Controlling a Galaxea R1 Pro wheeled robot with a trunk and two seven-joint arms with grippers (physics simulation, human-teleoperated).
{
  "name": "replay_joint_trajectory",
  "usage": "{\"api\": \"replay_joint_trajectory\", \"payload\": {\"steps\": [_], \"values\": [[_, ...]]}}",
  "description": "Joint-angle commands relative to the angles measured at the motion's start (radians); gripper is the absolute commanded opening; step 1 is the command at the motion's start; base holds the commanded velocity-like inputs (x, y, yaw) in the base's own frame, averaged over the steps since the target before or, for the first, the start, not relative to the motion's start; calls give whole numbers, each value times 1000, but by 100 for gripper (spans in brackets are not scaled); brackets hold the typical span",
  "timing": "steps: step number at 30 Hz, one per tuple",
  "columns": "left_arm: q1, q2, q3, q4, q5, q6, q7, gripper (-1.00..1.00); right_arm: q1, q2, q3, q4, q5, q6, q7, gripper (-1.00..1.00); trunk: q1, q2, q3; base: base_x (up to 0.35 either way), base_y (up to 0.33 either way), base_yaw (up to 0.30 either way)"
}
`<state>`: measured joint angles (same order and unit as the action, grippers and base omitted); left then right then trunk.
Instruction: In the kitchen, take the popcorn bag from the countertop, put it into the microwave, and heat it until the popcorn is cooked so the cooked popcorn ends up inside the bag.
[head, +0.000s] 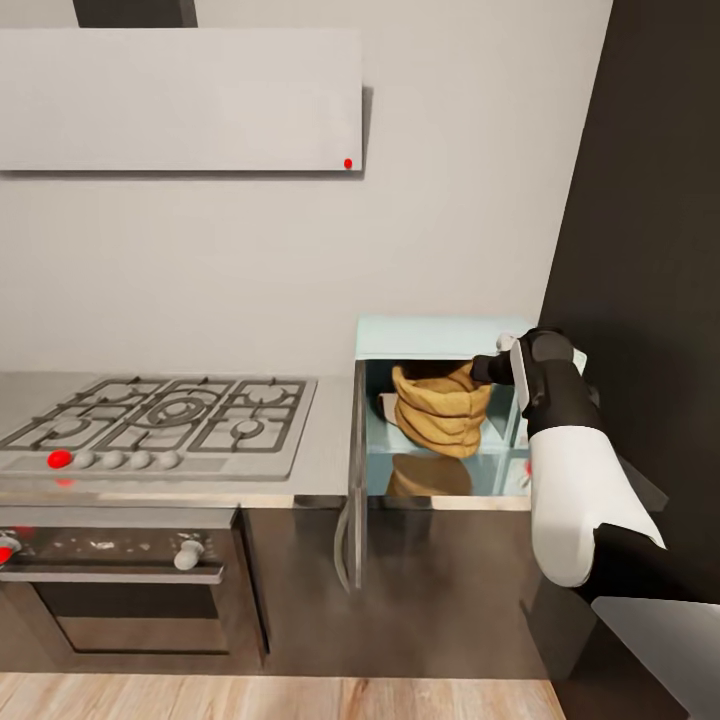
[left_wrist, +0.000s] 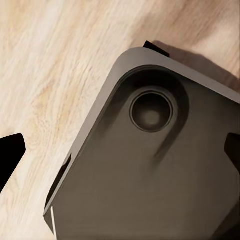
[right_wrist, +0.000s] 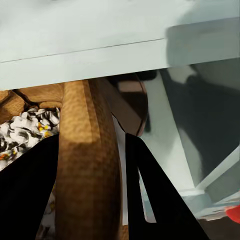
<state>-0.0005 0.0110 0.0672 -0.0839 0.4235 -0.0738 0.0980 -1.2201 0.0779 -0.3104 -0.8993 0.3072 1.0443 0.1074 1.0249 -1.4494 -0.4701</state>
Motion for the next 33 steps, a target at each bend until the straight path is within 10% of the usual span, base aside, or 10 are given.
{"api": "replay_joint_trajectory", "payload": {"steps": [1,15,16,33], "values": [[0,0,8,-1,-3,-1,1,100,-1,1,-4,-1,10,3,11,-100,0,-1,-1,18,0,0],[-1,0,6,0,-4,-1,2,100,-1,1,-4,-1,9,3,12,-100,0,-1,-1,85,0,0],[0,0,6,0,-4,-1,1,100,-1,1,-4,-1,9,3,12,100,0,-1,-1,6,0,0],[0,0,8,-1,-5,-3,2,100,-1,-9,-4,-19,-104,3,23,100,0,-1,-1,-184,0,0]]}}
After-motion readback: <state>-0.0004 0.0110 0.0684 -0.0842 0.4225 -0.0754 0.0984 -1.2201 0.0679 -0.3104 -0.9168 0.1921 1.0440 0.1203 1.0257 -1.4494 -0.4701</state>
